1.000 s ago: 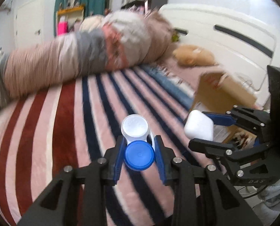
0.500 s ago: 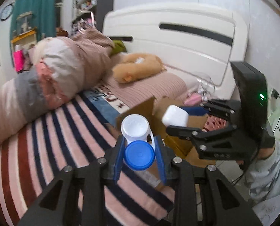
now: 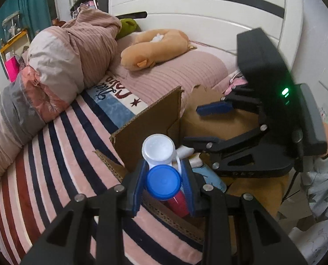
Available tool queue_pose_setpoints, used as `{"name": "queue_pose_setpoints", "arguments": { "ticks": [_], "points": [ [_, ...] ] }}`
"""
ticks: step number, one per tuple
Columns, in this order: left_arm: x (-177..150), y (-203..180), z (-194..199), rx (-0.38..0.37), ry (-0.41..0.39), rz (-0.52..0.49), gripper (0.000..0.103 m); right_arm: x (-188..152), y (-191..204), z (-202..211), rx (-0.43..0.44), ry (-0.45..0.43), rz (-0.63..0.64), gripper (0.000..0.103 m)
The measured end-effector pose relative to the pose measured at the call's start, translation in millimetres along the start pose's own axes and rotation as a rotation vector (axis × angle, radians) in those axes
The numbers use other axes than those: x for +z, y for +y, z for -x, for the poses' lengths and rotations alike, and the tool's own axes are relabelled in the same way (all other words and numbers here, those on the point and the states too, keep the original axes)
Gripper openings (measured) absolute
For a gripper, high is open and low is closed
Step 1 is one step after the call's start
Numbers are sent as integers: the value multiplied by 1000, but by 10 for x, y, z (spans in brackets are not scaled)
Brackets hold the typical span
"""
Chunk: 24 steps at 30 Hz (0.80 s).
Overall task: Organize rigid objects
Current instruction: 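Drop the earbud case and lens case into the box with both grippers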
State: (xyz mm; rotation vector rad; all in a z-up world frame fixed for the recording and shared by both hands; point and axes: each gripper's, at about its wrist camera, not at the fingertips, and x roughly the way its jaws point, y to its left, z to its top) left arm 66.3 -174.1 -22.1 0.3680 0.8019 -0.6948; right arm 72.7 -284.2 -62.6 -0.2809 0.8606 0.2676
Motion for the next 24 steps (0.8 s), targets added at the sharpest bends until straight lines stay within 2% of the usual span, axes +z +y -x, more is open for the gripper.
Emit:
{"name": "queue_pose_setpoints", "arguments": {
  "ticks": [7,11,14,16,19,21,24],
  "points": [
    [11,-13,-57,13,16,-8,30,-54,-30,32,34,-20,-26,51],
    [10,-19,-45,5,11,-5,40,-77,-50,48,36,-23,-37,51],
    [-5,-18,1,6,1,2,43,-83,-54,87,38,-27,-50,51],
    [-16,3,65,7,-11,17,48,-85,-53,128,44,-33,-56,51],
    [-42,55,263,23,-60,55,62,-79,-34,219,57,-52,-55,52],
    [-68,87,398,35,-94,76,72,-67,-28,306,87,-84,-53,60],
    [-132,162,657,77,-154,130,82,-57,-5,499,152,-159,-56,61]
  ]
}}
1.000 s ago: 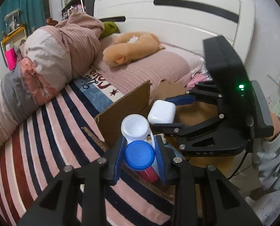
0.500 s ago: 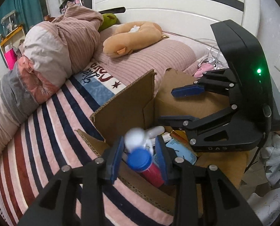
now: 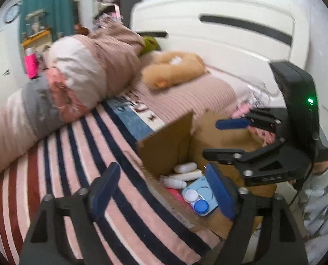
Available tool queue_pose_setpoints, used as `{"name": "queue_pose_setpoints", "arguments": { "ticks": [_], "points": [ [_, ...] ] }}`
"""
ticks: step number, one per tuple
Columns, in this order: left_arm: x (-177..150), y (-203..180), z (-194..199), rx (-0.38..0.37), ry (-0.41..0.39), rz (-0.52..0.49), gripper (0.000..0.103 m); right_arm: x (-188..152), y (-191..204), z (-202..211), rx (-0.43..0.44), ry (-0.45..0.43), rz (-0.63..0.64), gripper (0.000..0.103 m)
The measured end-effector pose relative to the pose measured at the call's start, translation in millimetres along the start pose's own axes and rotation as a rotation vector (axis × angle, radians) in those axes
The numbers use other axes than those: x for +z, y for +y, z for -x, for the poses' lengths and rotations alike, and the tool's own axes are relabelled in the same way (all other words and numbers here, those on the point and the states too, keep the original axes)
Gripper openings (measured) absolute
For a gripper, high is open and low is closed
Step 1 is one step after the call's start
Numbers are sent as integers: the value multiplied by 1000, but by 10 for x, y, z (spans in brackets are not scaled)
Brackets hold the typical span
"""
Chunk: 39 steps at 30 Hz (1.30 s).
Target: Organize rigid objects
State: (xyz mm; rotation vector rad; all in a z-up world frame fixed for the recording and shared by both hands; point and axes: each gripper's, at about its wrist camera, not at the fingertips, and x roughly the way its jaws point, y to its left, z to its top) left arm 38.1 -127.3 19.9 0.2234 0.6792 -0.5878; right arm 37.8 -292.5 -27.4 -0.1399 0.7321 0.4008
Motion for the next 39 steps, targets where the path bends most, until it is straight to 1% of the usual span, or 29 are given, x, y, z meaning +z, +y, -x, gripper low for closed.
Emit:
{"name": "queue_pose_setpoints", "arguments": {
  "ticks": [2,3,4,5,6,7,8,9,10,11,12,14,19,33,39],
  "points": [
    [-22,67,177,30,-40,39,86,25,55,147,32,-65,16,62],
    [-41,103,260,46,-59,60,89,38,103,255,44,-115,34,64],
    [-64,146,369,68,-85,89,91,46,136,323,49,-145,43,72],
    [-74,171,427,81,-98,103,93,53,173,419,59,-189,51,77],
    [-97,199,503,102,-117,122,97,53,193,472,67,-213,52,87],
    [-129,231,588,132,-138,145,99,55,225,577,90,-260,53,90],
    [-160,252,655,157,-156,163,101,65,247,643,111,-292,52,91],
    [-208,288,745,189,-183,189,102,84,257,683,123,-309,50,95],
    [-241,313,801,208,-199,211,102,82,279,746,139,-334,46,101],
    [-266,339,849,218,-209,227,102,83,296,784,148,-349,44,103],
    [-303,367,897,230,-221,248,102,70,323,833,161,-369,46,103],
    [-368,413,963,251,-237,281,102,48,370,864,172,-378,52,103],
    [-521,465,1059,283,-249,319,102,-26,469,863,167,-370,58,103],
    [-571,489,1098,310,-246,323,102,-84,572,888,158,-374,40,103],
    [-573,493,1113,316,-246,325,102,-81,538,884,162,-373,44,103]
  ]
}}
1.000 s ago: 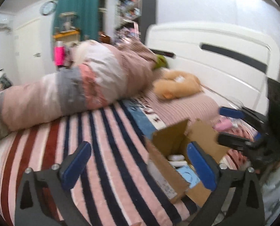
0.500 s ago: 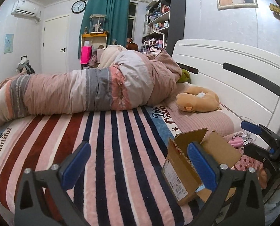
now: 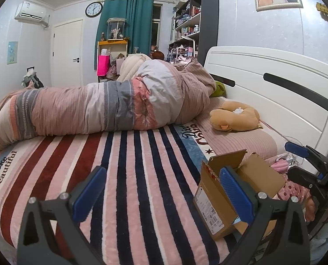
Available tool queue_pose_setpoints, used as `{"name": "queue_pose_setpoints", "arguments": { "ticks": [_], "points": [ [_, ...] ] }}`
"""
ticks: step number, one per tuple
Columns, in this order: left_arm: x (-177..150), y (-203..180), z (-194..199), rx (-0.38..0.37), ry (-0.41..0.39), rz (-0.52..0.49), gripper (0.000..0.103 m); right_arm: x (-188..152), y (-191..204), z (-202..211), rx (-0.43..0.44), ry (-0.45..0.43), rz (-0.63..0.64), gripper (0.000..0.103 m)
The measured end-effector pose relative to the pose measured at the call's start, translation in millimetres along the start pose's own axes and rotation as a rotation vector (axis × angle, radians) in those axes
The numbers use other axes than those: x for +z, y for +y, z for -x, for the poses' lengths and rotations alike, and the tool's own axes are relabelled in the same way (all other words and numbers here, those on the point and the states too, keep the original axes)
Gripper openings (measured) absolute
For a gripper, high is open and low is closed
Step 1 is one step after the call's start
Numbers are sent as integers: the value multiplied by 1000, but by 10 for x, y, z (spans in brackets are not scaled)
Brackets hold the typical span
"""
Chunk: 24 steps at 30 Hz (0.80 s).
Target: Organize rigid objects
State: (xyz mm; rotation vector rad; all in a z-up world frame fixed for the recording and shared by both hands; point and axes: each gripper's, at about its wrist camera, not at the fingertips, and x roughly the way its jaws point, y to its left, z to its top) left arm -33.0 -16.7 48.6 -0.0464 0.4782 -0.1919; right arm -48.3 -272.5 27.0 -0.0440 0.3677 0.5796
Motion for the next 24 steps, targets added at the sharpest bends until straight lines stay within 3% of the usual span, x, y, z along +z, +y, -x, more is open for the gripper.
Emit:
{"name": "queue_pose_setpoints", "arguments": {
  "ticks": [24],
  "points": [
    [-18,10,25,10,-4,-11,102,-2,41,-9,-5,0,-3,103]
  ]
}}
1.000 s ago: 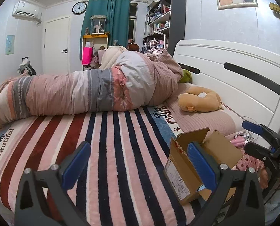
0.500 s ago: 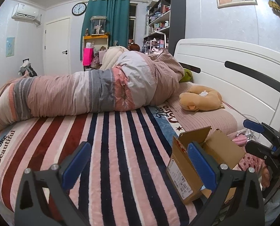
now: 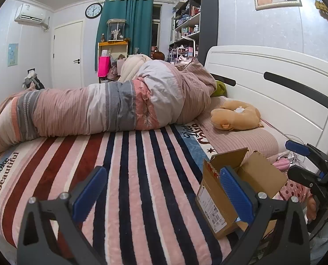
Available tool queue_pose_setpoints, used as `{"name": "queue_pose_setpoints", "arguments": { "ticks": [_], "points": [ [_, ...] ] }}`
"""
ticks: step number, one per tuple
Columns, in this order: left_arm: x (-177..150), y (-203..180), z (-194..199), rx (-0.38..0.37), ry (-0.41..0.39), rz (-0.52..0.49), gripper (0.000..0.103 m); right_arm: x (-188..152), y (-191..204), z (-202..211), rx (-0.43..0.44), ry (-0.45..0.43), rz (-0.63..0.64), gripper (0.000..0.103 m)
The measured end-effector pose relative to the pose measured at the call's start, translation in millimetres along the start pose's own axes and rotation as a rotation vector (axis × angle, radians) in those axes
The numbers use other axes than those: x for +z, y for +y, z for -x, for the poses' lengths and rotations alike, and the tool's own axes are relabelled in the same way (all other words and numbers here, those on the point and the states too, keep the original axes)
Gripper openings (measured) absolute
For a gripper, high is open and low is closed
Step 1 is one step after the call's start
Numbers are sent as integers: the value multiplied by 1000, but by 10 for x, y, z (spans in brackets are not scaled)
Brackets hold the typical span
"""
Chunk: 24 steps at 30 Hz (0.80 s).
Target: Organize rigid objects
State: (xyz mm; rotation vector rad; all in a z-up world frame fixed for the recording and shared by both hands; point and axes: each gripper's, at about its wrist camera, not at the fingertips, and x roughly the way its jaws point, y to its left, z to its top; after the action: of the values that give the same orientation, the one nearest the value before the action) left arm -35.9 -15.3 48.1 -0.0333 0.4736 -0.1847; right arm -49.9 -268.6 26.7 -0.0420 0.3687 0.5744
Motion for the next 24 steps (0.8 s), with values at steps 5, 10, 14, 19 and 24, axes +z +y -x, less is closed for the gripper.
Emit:
{"name": "queue_pose_setpoints", "arguments": {
  "ticks": [5,10,14,19,24],
  "points": [
    [-9,10,7,3,-1,0,102,0,6,0,-2,0,0,103],
    [-10,10,7,4,-2,-1,102,-6,3,-3,0,1,0,103],
    [-9,8,9,2,0,0,102,1,-4,1,0,1,1,103],
    [-33,11,22,-2,0,1,102,-3,6,-2,0,3,3,103],
    [-43,9,32,1,-1,2,102,2,4,-1,-3,1,1,103]
  ]
}}
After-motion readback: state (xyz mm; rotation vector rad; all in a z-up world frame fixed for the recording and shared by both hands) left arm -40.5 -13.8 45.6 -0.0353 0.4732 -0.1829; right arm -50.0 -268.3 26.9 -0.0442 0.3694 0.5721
